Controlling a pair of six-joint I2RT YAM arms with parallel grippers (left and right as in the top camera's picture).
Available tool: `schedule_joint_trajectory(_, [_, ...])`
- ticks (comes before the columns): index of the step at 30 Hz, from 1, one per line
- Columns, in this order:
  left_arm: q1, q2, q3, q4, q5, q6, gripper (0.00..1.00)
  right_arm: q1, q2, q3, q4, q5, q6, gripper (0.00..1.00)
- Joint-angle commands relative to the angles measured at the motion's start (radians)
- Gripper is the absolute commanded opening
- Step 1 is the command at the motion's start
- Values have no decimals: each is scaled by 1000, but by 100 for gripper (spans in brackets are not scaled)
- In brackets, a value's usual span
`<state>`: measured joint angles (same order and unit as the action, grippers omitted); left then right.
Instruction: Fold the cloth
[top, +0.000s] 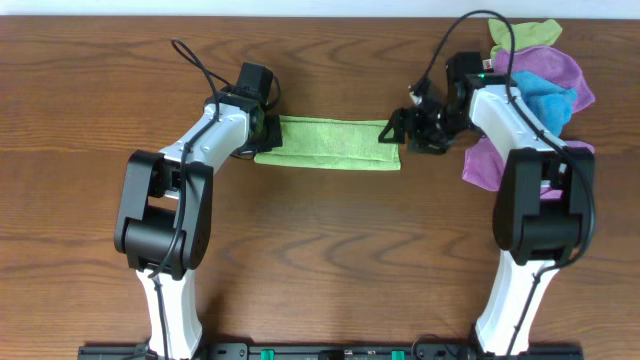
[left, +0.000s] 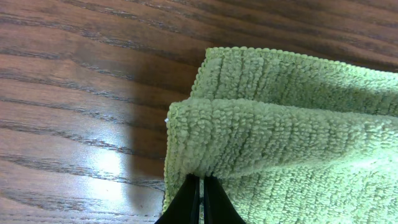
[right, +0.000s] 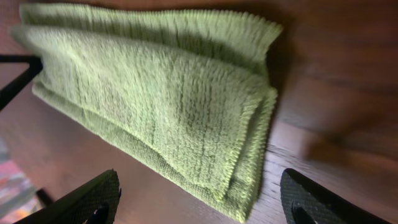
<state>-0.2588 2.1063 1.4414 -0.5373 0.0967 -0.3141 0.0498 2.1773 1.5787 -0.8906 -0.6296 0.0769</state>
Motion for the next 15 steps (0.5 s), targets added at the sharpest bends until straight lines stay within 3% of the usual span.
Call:
schedule_joint_trajectory(1, [-4, 16, -32, -12, 9, -4, 6, -21, 30, -19, 12, -84, -48, 81])
schedule_joint_trajectory(9, [-4, 16, -32, -11, 13, -4, 6, -43, 67, -37, 61, -87, -35, 80])
schedule_joint_trajectory(15, [-4, 16, -32, -11, 20, -4, 6, -31, 150, -37, 103, -146, 8, 74])
